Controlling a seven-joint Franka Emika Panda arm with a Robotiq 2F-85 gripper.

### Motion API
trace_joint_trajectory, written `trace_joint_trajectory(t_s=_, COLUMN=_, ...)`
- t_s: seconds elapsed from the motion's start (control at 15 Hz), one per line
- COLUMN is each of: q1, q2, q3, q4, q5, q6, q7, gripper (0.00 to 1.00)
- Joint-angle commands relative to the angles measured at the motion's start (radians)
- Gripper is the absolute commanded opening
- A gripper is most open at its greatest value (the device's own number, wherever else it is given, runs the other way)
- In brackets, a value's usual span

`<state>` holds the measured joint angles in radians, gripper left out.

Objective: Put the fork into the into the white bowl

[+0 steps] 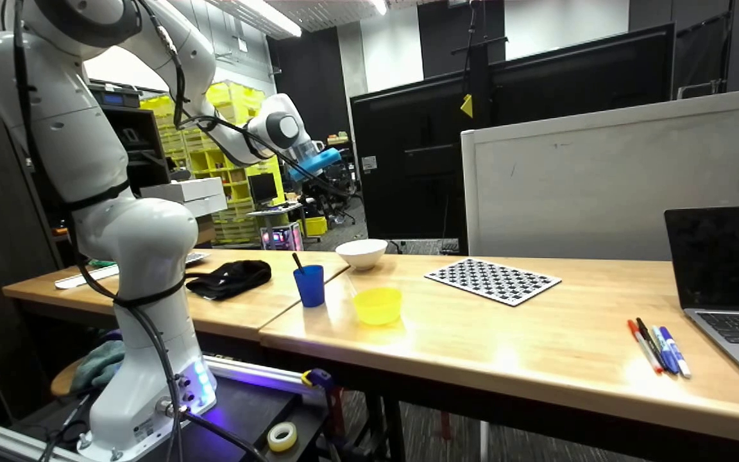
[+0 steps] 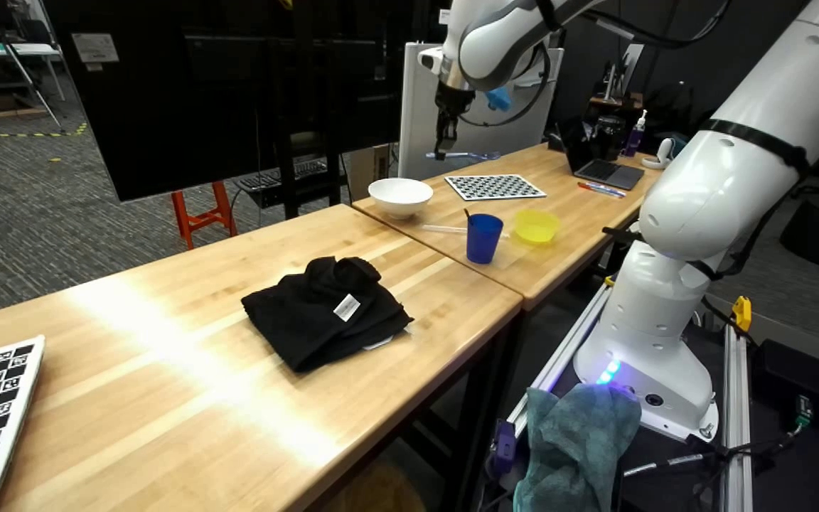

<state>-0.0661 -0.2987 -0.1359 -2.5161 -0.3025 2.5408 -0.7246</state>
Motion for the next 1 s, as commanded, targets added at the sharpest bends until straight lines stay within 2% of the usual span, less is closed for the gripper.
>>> trace_joint_trajectory(t_s=0.0, q1=0.063, q2=-0.002, q3=-0.051, q4=-0.054, q5=0.123, q6=0.224, q7=-0.083, gripper=0.04)
trace_joint_trajectory(t_s=0.13, q1=0.139, q2=0.004, q3=-0.093, q4=-0.096, q5=0.262, q6=0.349, q7=-0.160, gripper=0.04)
trace_joint_trajectory(t_s=0.27, q1=0.281, q2=-0.004, q3=-0.178, q4=-0.140, q5=0.457, q6=0.444, q7=-0.271, gripper=0.04)
trace_joint_trajectory(t_s=0.4, q1=0.446, q2=-0.058, q3=-0.286, q4=-0.182, q5=0.638, q6=0.476, q7=-0.373, gripper=0.04)
trace_joint_trajectory(t_s=0.53, q1=0.566, q2=-0.097, q3=-0.374, q4=-0.198, q5=0.773, q6=0.467, q7=-0.444, gripper=0.04)
trace_joint_trajectory(t_s=0.73, q1=0.616, q2=-0.123, q3=-0.436, q4=-0.200, q5=0.831, q6=0.427, q7=-0.479, gripper=0.04)
trace_joint_trajectory(t_s=0.93, q1=0.593, q2=-0.090, q3=-0.469, q4=-0.167, q5=0.776, q6=0.349, q7=-0.505, gripper=0.04)
